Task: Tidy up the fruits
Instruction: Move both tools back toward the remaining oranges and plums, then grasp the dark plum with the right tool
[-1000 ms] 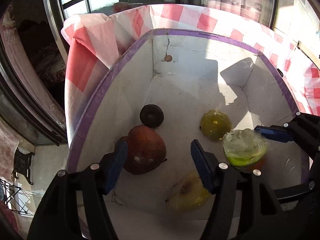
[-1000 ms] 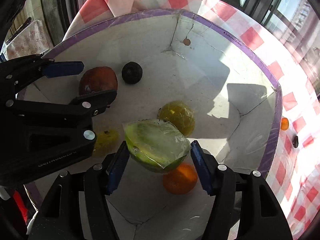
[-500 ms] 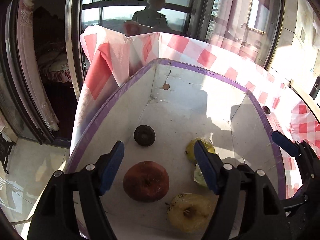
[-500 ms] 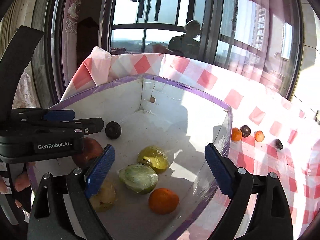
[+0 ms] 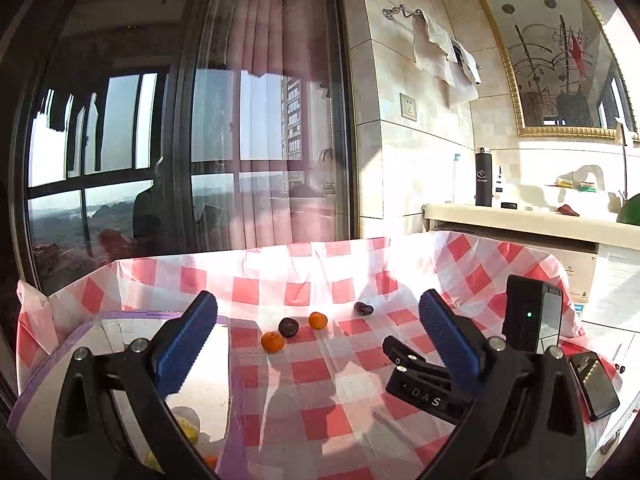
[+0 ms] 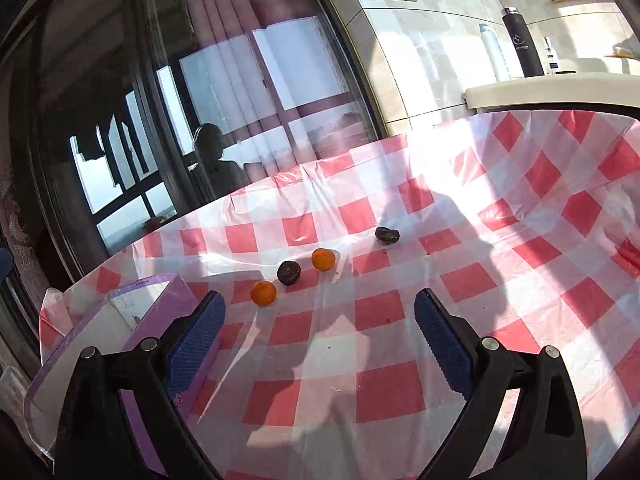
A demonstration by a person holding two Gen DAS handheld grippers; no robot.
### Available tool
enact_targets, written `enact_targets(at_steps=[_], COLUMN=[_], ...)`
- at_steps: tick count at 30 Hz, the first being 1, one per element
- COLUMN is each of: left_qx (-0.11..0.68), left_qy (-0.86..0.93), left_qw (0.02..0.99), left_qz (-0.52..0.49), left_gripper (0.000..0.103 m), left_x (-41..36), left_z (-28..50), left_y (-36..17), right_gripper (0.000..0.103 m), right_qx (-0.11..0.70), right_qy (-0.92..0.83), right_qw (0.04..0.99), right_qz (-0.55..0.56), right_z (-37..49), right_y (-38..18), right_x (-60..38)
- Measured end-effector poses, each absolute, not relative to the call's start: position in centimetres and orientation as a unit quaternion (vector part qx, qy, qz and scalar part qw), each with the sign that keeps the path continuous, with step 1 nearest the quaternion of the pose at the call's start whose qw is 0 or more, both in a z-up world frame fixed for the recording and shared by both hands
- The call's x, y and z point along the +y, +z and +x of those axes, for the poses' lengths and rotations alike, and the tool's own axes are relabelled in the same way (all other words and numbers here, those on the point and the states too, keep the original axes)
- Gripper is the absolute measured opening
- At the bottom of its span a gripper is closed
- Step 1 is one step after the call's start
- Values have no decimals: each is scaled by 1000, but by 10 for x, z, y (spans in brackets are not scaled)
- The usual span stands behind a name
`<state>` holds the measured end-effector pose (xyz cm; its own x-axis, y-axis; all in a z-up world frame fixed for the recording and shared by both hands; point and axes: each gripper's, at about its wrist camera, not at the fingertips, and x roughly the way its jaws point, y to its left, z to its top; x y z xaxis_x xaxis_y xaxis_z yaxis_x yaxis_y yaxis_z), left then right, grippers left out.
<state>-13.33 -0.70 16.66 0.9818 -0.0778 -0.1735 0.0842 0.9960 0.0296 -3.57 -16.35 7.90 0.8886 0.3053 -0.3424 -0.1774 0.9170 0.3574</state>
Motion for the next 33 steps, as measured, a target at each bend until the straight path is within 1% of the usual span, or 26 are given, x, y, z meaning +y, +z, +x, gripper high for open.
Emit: enact_targets(at_steps=[2, 4, 6, 9, 14, 17, 22, 26, 29, 33], left_qx=[119, 168, 206, 251, 281, 331, 328, 339, 341, 341], left_qy=[-66, -57, -43, -11, -8, -12, -44, -47, -45, -37], left_qw=[991, 984, 977, 967, 957, 936, 924, 909, 907, 910], left_qz=[0, -23, -44, -47, -74, -121, -193, -239, -244, -233], left_gripper=[101, 101, 101, 101, 101, 101, 101, 101, 101, 101], left_x=[-28, -39, -41, -39, -19, -3, 21, 34, 34, 30], left_z=[-96, -53, -13, 36, 77, 95, 95, 100, 101, 102], left_y=[149, 129, 105, 74, 42, 28, 20, 14, 13, 13], right_gripper=[92, 92, 92, 92, 93, 93, 93, 93, 93, 93], right_qx=[217, 233, 250, 268, 293, 298, 325, 345, 361, 389], right_qy=[89, 61, 45, 38, 52, 67, 94, 100, 98, 101], right_qw=[959, 956, 950, 944, 934, 932, 926, 916, 912, 910], right_qz=[162, 170, 183, 189, 200, 197, 170, 180, 167, 102], right_z=[-23, -11, 0, 13, 33, 47, 90, 126, 152, 191], right_y=[70, 61, 52, 39, 24, 24, 23, 17, 15, 14], right_x=[-193, -220, -239, -252, -247, -237, -210, -203, -194, -165])
